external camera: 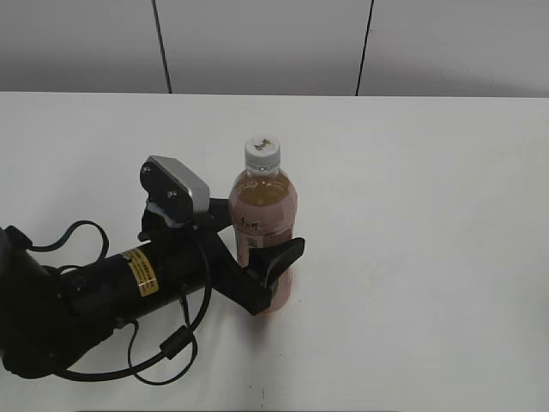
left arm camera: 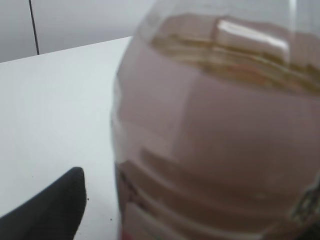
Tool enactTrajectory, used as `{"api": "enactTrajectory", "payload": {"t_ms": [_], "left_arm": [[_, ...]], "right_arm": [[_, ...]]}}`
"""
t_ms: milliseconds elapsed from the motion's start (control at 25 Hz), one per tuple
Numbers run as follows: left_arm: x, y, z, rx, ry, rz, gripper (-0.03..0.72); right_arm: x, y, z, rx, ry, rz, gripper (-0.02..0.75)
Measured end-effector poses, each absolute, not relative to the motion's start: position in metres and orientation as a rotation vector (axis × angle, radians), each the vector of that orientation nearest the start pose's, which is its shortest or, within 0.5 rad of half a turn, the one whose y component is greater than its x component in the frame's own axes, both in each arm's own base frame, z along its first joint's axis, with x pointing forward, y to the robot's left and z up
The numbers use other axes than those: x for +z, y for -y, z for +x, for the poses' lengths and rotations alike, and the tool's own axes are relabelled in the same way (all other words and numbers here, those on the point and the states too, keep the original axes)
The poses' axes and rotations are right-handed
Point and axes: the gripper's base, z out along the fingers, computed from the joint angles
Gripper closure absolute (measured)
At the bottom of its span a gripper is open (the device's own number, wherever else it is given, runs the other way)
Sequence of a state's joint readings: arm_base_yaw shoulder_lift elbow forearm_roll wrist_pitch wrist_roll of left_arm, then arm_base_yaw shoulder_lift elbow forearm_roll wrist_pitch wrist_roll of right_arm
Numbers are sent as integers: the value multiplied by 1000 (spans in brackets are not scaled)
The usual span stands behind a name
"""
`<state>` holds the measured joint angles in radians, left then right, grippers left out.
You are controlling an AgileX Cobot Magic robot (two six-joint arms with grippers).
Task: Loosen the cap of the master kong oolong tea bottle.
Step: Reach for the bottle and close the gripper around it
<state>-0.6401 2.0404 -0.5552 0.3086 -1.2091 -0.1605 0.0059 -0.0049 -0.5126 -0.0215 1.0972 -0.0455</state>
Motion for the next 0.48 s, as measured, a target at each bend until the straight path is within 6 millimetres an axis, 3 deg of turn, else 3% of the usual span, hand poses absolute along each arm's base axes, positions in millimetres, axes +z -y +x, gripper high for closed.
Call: {"api": "enactTrajectory", "payload": {"t_ms": [320,480], "left_arm": [[96,207,236,-743,-1678,727,117],[97,206,238,-728,-1683,698,153]], "right_arm": [[278,2,-9,-50,-2063,-51,219],[278,2,-9,-50,-2063,-51,219]]}}
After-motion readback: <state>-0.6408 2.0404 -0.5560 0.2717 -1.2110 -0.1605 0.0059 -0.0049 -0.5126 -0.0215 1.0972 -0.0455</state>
